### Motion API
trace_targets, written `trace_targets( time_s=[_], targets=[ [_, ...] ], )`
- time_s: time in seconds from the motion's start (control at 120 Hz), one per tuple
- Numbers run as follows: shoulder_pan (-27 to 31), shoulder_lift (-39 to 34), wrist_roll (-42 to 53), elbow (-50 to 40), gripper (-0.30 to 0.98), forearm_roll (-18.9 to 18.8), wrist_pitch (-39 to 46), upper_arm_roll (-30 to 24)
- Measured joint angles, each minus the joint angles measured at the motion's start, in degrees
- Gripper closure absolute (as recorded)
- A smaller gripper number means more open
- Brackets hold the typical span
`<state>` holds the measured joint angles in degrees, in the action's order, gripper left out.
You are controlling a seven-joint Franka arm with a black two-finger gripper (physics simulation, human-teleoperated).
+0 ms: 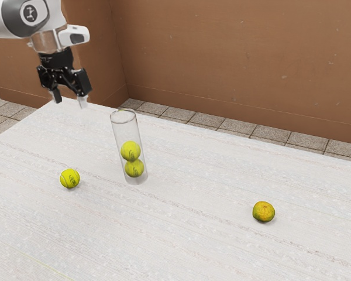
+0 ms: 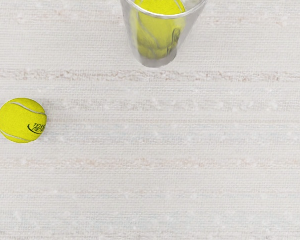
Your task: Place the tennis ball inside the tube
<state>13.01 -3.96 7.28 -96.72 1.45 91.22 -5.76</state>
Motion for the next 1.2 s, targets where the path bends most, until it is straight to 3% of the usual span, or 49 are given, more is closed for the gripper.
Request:
trace_targets(
  time_s=[0.1, 0.258, 0.458, 0.825, 1.2],
  targets=[
    [-1.0, -0.9, -0.1, -1.8, 0.0, -0.2, 0.3, -0.1],
    [-0.7, -6.0, -0.3, -15.9, 0.0, -0.2, 5.9, 0.0],
    [-0.7, -1.4, -0.5, -24.6, 0.0, -0.5, 17.4, 2.5],
    [2.3, 12.6, 3.9, -25.3, 0.0, -2.6, 39.6, 9.5],
    [2.4, 25.2, 8.2, -16.9, 0.0, -2.7, 46.3, 12.2]
  ],
)
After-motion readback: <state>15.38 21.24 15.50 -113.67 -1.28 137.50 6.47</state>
